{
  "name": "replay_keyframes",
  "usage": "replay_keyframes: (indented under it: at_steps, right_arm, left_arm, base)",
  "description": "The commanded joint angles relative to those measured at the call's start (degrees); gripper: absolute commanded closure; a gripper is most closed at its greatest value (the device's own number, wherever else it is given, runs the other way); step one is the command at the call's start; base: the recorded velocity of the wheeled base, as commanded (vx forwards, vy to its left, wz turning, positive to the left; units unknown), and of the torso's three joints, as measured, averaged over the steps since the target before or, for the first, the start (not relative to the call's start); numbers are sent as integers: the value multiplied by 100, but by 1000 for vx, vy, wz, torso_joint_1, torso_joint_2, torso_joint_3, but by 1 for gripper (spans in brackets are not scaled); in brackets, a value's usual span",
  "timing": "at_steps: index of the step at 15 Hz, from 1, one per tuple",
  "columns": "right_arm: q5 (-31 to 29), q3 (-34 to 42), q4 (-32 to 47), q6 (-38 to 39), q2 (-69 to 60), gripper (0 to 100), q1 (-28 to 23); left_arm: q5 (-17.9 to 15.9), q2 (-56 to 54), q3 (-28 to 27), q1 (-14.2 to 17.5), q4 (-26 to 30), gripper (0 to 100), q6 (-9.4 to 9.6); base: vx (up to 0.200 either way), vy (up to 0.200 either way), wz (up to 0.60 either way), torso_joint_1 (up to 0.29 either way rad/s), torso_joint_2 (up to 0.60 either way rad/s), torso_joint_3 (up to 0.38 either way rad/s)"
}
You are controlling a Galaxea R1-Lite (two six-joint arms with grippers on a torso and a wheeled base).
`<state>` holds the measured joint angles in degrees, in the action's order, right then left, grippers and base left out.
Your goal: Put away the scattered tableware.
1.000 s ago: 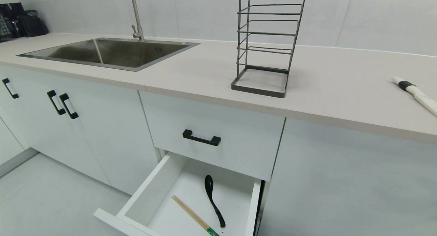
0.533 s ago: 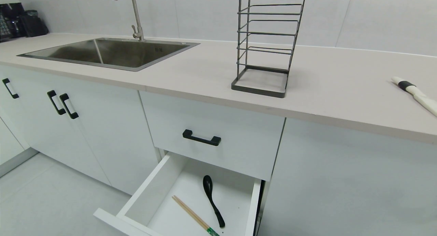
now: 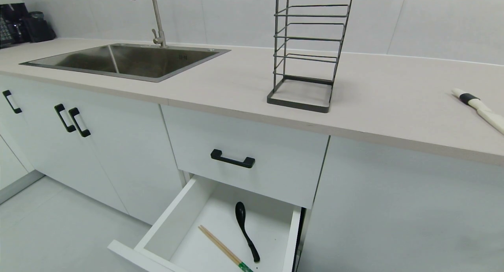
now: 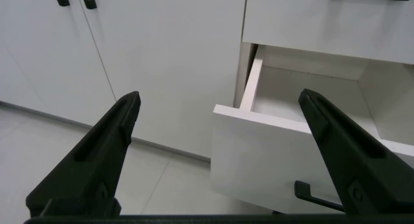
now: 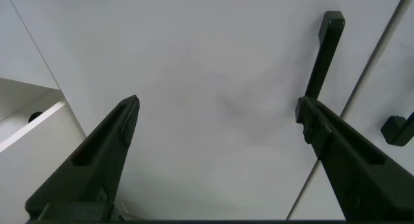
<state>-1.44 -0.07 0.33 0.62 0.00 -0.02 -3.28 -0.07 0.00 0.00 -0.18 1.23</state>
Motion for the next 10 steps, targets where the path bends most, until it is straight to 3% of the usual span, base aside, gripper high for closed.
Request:
replay_keyframes:
  at_steps: [1, 2, 4, 6, 8, 10]
  right_arm:
    - [3, -1, 2, 8, 9, 0, 2]
    - [-6, -1, 2, 8, 9, 0, 2]
    - [-6, -1, 2, 8, 9, 0, 2]
    - [-6, -1, 2, -1, 9, 0, 2]
    - [3, -1, 2, -1, 9, 0, 2]
    - [3, -1, 2, -1, 9, 0, 2]
  left_arm:
    - [-6, 7, -44, 9, -175, 0, 123]
    - [3, 183, -633, 70, -852, 0, 114]
    - [-41, 816, -1327, 114, -1063, 0, 141]
    - [-305, 1150, -1415, -141, -465, 0, 53]
    - [-630, 1414, -1485, -571, 554, 0, -369]
    - [-911, 1800, -1503, -826, 1389, 0, -624]
  base:
    - [0, 0, 0, 0, 0, 0]
    - [0, 0, 0, 0, 0, 0]
    - [0, 0, 0, 0, 0, 0]
    - [0, 0, 0, 0, 0, 0]
    - [0, 0, 0, 0, 0, 0]
    - [0, 0, 0, 0, 0, 0]
